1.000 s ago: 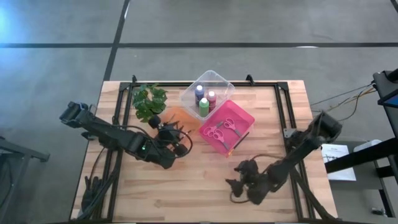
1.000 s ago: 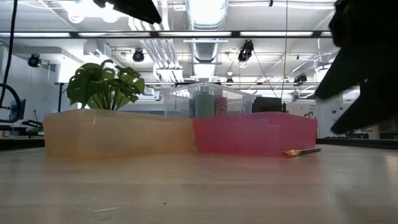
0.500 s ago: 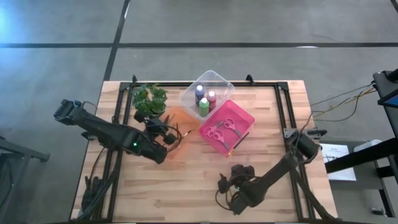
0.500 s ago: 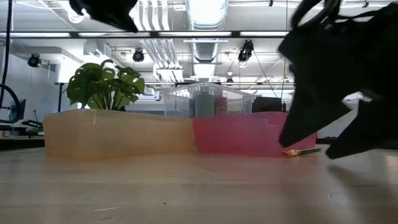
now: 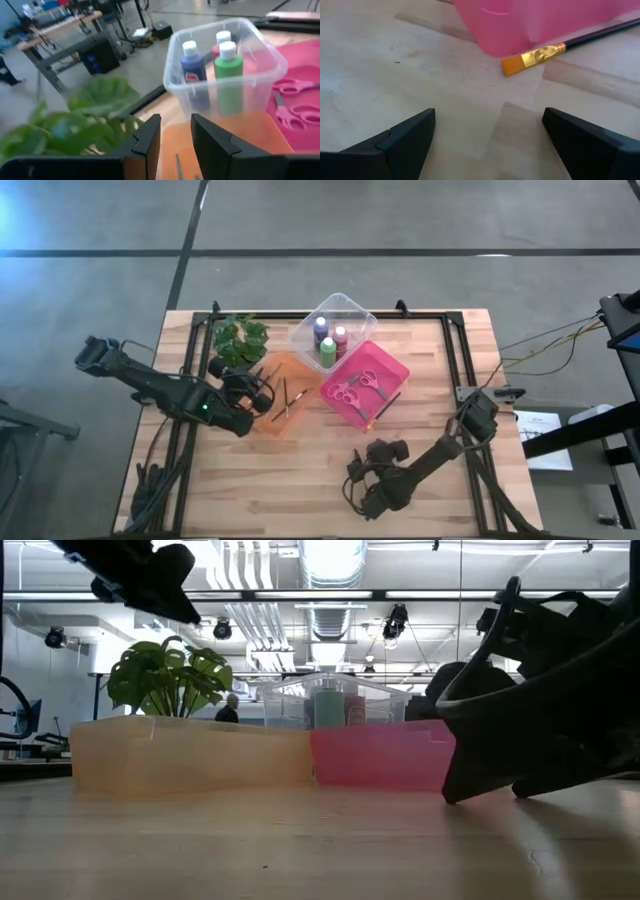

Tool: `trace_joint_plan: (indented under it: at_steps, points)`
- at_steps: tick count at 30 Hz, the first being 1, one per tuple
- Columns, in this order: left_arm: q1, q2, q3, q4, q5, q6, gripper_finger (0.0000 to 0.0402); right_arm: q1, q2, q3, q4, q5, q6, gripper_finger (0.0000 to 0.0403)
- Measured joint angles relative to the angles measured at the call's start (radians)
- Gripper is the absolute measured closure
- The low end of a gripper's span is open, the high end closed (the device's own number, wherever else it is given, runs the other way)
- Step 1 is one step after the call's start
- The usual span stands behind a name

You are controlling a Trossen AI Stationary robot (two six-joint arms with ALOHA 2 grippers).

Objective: Pick & Place Paint Supplies
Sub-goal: Put the black paint brush into the yellow bin

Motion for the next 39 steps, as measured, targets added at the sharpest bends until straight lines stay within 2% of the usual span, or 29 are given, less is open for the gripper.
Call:
trace_joint_plan:
  at_steps: [11,17,39]
  points:
    - [0.003,0.002,-0.097,0.209,0.067,0.002,0.0286,-0.046,0.053,-0.014,-0.002,-0.002,0.009,0.0033]
    - [0.003,0.002,-0.095,0.217,0.07,0.003,0.0286,-0.05,0.061,-0.02,-0.008,0.029,0.012,0.0033]
    - [0.003,0.002,-0.094,0.232,0.096,0.002,0.0286,-0.086,0.061,-0.043,-0.01,0.03,0.073,0.0034]
